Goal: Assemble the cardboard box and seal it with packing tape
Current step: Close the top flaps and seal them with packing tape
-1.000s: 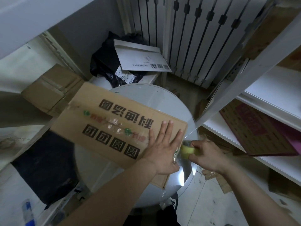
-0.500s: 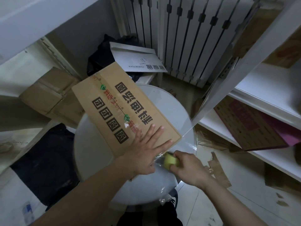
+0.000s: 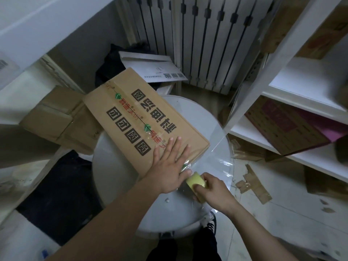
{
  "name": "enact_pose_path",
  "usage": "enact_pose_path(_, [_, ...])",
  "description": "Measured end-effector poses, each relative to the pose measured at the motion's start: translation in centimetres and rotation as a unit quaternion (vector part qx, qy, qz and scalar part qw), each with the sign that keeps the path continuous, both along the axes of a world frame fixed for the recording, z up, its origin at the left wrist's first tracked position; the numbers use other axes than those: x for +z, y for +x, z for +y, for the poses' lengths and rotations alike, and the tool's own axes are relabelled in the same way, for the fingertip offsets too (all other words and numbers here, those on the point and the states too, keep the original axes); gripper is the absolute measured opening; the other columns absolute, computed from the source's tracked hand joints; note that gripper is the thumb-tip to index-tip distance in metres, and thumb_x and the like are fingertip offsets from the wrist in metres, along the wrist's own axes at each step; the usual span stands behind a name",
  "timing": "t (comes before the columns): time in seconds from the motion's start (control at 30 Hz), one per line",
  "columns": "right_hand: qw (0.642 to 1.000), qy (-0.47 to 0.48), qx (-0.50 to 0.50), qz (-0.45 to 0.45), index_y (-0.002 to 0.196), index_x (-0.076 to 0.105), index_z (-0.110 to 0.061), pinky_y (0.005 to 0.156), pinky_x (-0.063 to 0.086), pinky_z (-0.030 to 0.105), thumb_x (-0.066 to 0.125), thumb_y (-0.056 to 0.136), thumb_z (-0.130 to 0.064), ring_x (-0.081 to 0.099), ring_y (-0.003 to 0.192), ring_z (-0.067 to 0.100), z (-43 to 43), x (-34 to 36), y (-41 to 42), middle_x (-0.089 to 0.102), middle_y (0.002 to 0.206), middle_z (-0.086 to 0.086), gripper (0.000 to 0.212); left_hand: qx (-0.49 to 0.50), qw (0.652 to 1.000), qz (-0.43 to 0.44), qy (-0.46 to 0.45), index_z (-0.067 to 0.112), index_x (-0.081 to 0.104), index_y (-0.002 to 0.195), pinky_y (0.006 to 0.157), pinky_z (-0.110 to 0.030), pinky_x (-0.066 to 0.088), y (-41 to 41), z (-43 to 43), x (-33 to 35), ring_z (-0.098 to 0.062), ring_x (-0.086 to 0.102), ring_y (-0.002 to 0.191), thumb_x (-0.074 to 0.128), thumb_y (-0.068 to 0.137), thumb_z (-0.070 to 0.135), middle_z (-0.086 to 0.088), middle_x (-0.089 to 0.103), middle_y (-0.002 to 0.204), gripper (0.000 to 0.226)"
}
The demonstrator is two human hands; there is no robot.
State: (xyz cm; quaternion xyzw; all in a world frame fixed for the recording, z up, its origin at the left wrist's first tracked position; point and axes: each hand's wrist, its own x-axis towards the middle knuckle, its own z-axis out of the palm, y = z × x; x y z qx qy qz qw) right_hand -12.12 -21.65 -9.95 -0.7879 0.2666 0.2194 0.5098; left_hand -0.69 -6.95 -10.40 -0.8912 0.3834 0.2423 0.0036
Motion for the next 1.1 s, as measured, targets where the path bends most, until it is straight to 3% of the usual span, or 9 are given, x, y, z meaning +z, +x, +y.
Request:
enact_pose_path(0.2, [0.998,-0.029,-0.041,-0.027,0.079,0.058,-0.014,0.061,0.044,0.026,0.065,0.085,-0.043,0.054,0.06,0.008,0.7,0.2,-0.2,0.059,0.063,-0.005,0.03,0.002,1.0,-0.003,0.015,0.034,-0.031,0.146,0.104,-0.054,-0.025,-0.2,-0.1,-0.3,-0.021,-0.044,0.135,0.016,0.099,0.059,0.0,-0.046,0.149,0.07])
enact_pose_path(0.43, [0.998,-0.053,0.011,0.019,0.082,0.056,-0.016,0.068,0.048,0.03,0.058,0.087,-0.035,0.06,0.072,0.013,-0.3,0.2,0.2,0.062,0.063,-0.006,0.019,-0.002,1.0,-0.009,0.027,0.034,-0.035,0.142,0.102,-0.053,-0.026,-0.2,-0.3,-0.2,-0.023,-0.044,0.135,0.017,0.099,0.058,-0.001,-0.049,0.147,0.072])
enact_pose_path(0.57, [0.986,-0.135,0.08,0.048,0.079,0.053,-0.019,0.061,0.042,0.028,0.053,0.085,-0.047,0.06,0.076,0.02,-0.5,-0.5,1.7,0.064,0.075,-0.003,0.029,-0.001,0.999,-0.004,0.033,0.033,-0.034,0.143,0.104,-0.053,-0.024,-0.2,-0.4,-0.2,-0.023,-0.045,0.134,0.016,0.1,0.056,-0.001,-0.048,0.147,0.07])
enact_pose_path(0.7, [0.968,-0.197,0.128,0.082,0.086,0.049,-0.023,0.059,0.039,0.028,0.05,0.085,-0.046,0.062,0.087,0.025,0.1,-1.5,2.2,0.067,0.092,0.001,0.023,0.001,0.999,-0.003,0.032,0.033,-0.032,0.144,0.107,-0.055,-0.022,-0.2,-0.4,-0.2,-0.023,-0.043,0.136,0.017,0.101,0.054,-0.001,-0.046,0.149,0.069])
enact_pose_path(0.87, [0.969,-0.181,0.133,0.1,0.089,0.05,-0.024,0.062,0.039,0.028,0.047,0.088,-0.04,0.06,0.088,0.025,-0.4,-1.9,2.2,0.062,0.094,0.001,0.017,0.006,1.0,-0.004,0.022,0.032,-0.027,0.148,0.11,-0.057,-0.018,-0.1,-0.4,-0.6,-0.022,-0.04,0.138,0.021,0.1,0.054,0.0,-0.043,0.151,0.071])
enact_pose_path(1.0, [0.983,-0.142,0.106,0.052,0.12,0.049,-0.023,0.071,0.041,0.03,0.048,0.092,-0.04,0.06,0.098,0.029,-0.7,-1.8,1.4,0.066,0.109,0.008,0.033,0.022,1.0,-0.007,0.013,0.022,-0.026,0.149,0.113,-0.057,-0.014,-0.2,-0.2,-1.0,-0.019,-0.038,0.14,0.012,0.093,0.059,0.002,-0.041,0.152,0.077])
enact_pose_path(1.1, [0.989,-0.121,0.076,0.03,0.108,0.052,-0.027,0.076,0.049,0.033,0.046,0.082,-0.044,0.064,0.092,0.027,-1.0,-1.6,1.0,0.07,0.097,0.004,0.033,0.027,1.0,-0.012,0.007,0.017,-0.025,0.149,0.115,-0.057,-0.013,-0.3,-0.3,-1.2,-0.018,-0.037,0.14,0.014,0.097,0.058,0.002,-0.04,0.153,0.077])
